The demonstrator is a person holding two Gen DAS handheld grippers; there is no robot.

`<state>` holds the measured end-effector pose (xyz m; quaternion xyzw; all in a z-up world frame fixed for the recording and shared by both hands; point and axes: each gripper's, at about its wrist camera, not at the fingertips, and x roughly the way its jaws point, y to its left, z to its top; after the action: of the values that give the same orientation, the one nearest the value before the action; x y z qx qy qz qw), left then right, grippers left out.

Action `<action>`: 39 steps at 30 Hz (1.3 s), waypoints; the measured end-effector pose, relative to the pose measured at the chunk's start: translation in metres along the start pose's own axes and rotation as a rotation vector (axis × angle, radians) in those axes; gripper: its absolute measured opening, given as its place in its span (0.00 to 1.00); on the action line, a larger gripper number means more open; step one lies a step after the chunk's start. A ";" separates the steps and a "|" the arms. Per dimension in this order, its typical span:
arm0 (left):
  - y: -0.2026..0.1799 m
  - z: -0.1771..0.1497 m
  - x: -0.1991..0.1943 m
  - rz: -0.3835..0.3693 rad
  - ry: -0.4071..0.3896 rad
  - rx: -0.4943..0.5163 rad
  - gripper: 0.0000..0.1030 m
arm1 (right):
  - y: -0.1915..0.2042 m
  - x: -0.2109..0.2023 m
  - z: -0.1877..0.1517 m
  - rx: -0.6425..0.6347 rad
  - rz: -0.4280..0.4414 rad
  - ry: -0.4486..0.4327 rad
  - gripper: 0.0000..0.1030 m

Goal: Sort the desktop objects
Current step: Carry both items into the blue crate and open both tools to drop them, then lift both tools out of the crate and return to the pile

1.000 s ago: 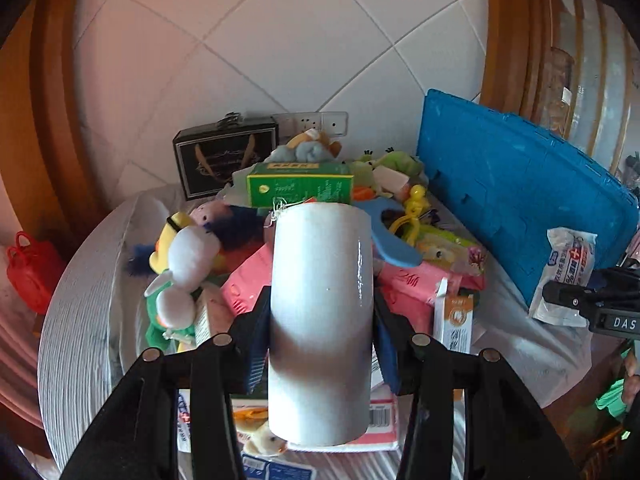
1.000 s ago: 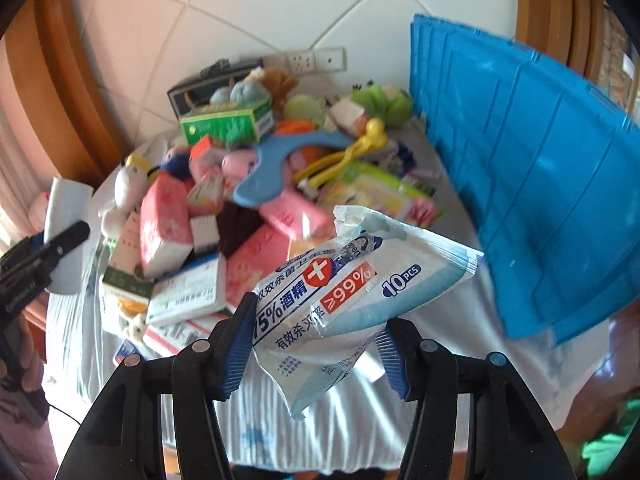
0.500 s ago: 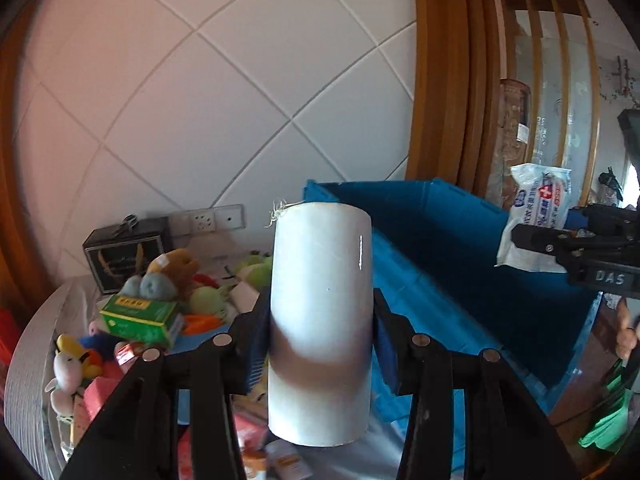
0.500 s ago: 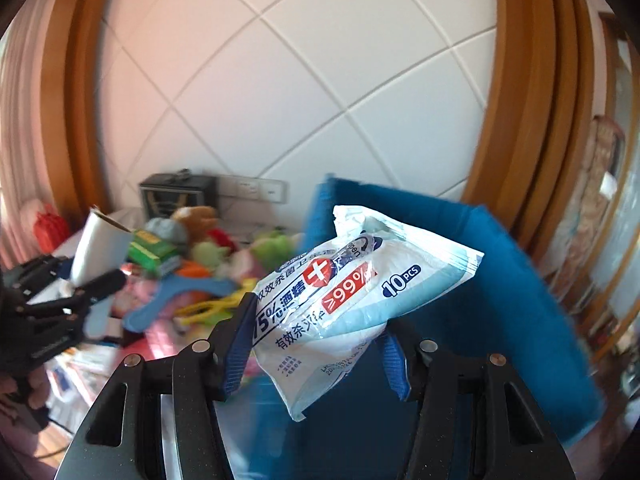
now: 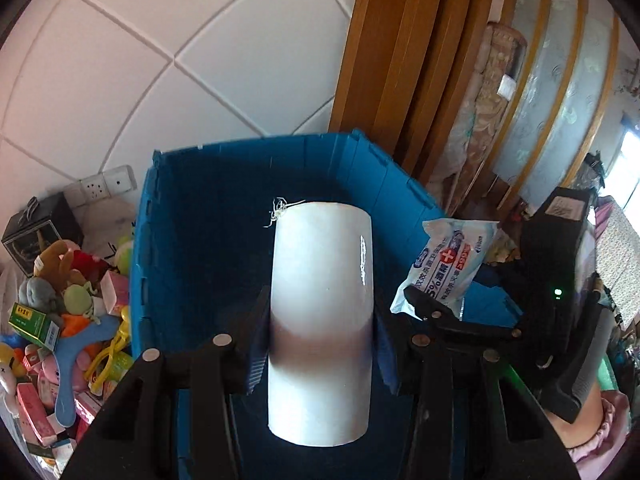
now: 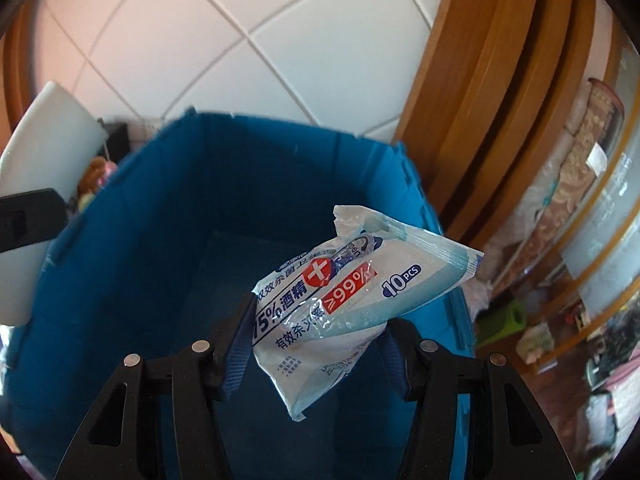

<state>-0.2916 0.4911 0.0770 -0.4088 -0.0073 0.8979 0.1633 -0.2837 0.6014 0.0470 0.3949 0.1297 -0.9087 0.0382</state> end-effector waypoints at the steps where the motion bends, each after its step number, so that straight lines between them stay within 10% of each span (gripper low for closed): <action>1: -0.006 0.000 0.015 0.021 0.032 0.016 0.44 | -0.003 0.010 -0.001 0.000 0.003 0.022 0.54; 13: 0.002 -0.056 0.140 0.119 0.433 0.068 0.44 | -0.028 0.107 -0.043 -0.030 0.049 0.344 0.54; 26: -0.011 -0.063 0.125 0.172 0.395 0.134 0.61 | -0.017 0.120 -0.060 -0.101 0.011 0.393 0.56; 31: 0.002 -0.053 0.130 0.161 0.393 0.137 0.61 | -0.020 0.117 -0.060 -0.127 -0.020 0.394 0.90; 39: 0.004 -0.042 0.106 0.105 0.296 0.113 0.61 | -0.022 0.071 -0.043 -0.154 -0.078 0.297 0.99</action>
<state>-0.3274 0.5141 -0.0291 -0.5264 0.0888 0.8342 0.1382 -0.3061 0.6363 -0.0283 0.5154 0.2184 -0.8285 0.0134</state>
